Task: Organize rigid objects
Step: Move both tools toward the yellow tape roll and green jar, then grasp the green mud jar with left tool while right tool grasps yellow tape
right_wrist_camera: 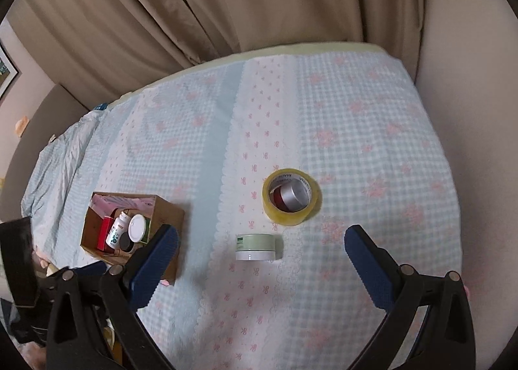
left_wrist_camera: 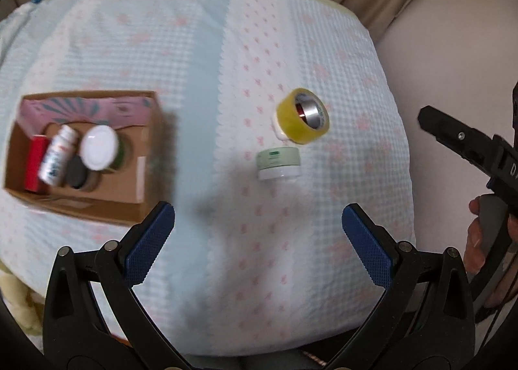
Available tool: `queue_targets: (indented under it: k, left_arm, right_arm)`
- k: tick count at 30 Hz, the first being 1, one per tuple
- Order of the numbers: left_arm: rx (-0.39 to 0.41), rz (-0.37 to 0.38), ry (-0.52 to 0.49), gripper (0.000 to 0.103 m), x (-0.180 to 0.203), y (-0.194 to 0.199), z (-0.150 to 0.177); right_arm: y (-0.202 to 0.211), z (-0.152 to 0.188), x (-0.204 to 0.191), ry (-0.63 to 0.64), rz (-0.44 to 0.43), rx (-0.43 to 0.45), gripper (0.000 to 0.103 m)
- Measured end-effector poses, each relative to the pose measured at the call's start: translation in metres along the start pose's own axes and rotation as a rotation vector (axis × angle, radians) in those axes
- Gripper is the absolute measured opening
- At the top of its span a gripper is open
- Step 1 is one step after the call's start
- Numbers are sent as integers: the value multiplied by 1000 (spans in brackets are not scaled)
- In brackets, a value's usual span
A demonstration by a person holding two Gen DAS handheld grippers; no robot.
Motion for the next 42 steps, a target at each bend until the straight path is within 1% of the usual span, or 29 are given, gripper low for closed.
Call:
queue_targets:
  k: [5,10,14,16,18,21,24,27,29,30,32,33,34,42]
  left_arm:
    - [-13,5,19,103,8,-50,-4]
    - [-6,3,69,103,10,-106,-5]
    - [1,-25,76,103,11,-143,-8]
    - [4,-32,87,103,10,-163,-8]
    - [8,-49,98,101,9,-182,-5]
    - [10,-64,98,99,11,-203,-1]
    - [30,-93,89,97,15,-214,0]
    - [48,-110,88,97,16,-222,-3]
    - [41,-117,92,91,16,-228,-6]
    - [35,-120,96,85,15,-231,-7]
    - [34,-133,99,80,14,-234,-11]
    - [39,-133,101,75,13,-234,-13]
    - [42,-135,103,68,13,-234,-14]
    - [41,-121,104,68,12,-233,-16]
  right_arm:
    - [-45,-2,14,27,-46,-58,103]
    - [-98,-2,24,40,-71,-103,103]
    - [-144,-2,28,96,-94,-140,103]
    - [-167,-1,27,144,-114,-160,103]
    - [-183,1,26,186,-114,-171,103]
    - [-203,4,26,217,-122,-178,103]
    - [-217,4,29,213,-135,-178,103]
    - [-225,0,32,203,-147,-157,103]
    - [-230,-4,34,196,-155,-151,103]
    - [-232,-5,34,195,-163,-151,103]
    - [-236,-8,31,205,-168,-144,102]
    - [-236,-8,30,211,-175,-139,98]
    - [-235,-9,29,215,-174,-135,98]
    - [-236,-9,29,207,-176,-124,97]
Point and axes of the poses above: each gripper's, at about its wrist camera, not at the fingertips, and y roughly against the way its jaws point, x to its right, z to its underside, the point moved 1 cm from there along -y, roughly the way its jaws point, and after that the axes turned 7 degrees about z, right-handed, at the moved point
